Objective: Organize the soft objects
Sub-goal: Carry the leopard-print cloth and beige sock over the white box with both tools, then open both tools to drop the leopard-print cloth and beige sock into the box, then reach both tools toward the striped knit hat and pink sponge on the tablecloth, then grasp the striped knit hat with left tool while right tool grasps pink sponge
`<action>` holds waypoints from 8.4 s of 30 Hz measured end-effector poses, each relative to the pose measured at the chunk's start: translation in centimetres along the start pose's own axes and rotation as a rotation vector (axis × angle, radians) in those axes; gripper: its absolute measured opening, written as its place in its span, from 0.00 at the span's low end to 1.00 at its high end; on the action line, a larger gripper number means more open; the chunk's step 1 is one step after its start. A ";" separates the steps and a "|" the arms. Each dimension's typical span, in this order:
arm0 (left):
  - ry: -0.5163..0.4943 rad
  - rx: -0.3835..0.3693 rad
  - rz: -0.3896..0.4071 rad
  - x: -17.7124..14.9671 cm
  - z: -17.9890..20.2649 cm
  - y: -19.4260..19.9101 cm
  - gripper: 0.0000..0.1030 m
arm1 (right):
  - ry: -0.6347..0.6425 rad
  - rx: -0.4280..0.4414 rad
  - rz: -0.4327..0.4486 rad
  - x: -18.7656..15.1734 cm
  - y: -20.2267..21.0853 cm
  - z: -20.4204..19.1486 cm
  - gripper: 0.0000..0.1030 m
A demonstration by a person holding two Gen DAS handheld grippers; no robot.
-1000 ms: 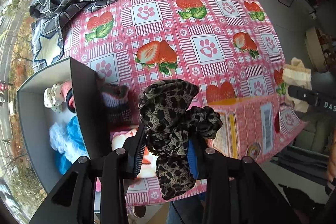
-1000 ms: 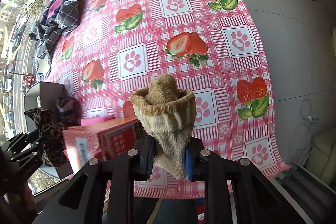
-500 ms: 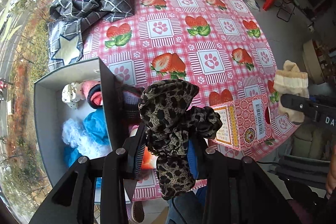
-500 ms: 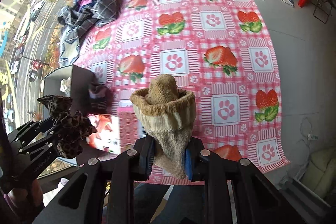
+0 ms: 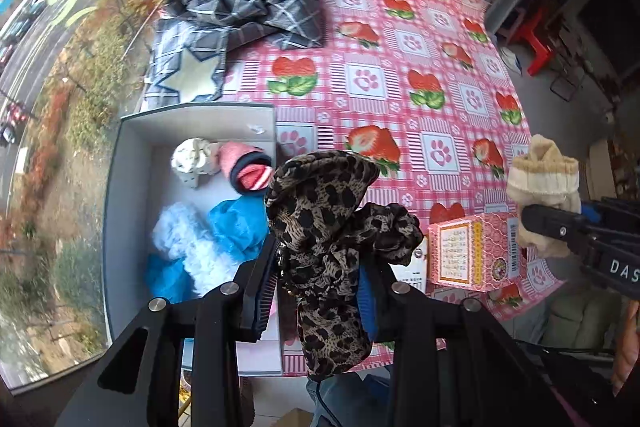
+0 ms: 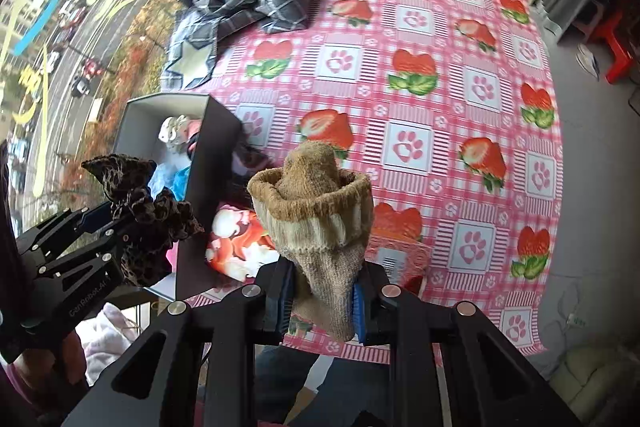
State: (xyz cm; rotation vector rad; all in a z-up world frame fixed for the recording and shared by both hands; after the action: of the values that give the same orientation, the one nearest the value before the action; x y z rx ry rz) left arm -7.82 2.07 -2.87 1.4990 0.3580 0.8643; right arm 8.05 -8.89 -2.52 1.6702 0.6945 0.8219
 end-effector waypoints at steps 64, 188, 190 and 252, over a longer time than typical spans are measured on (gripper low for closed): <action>0.334 0.053 0.010 -5.8 -12.9 1.7 0.38 | 0.329 0.007 -0.077 0.5 -3.2 -13.9 0.24; -0.050 0.163 -0.381 3.7 7.6 -17.4 1.00 | -0.210 0.104 -0.286 4.6 -7.6 12.7 0.85; -0.046 0.229 -0.390 3.9 7.9 -18.5 1.00 | -0.226 0.112 -0.291 4.3 -7.6 13.6 0.85; 0.307 0.287 -0.618 2.4 0.0 -24.8 0.94 | -0.340 0.245 -0.332 2.7 -10.4 17.4 0.85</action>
State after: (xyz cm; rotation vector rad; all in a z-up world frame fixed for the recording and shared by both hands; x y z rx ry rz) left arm 0.57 7.32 -25.70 1.3864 1.1460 0.5516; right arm 23.37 -14.23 -15.05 1.7909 0.8252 0.2159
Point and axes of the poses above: each gripper's, at about its wrist camera, not at the fingertips, and y roughly against the way its jaws point, z to its right, x to its top, the point moved 1 cm from there along -y, roughly the way its jaws point, and after that the axes turned 2 degrees about z, right-handed, at the moved point
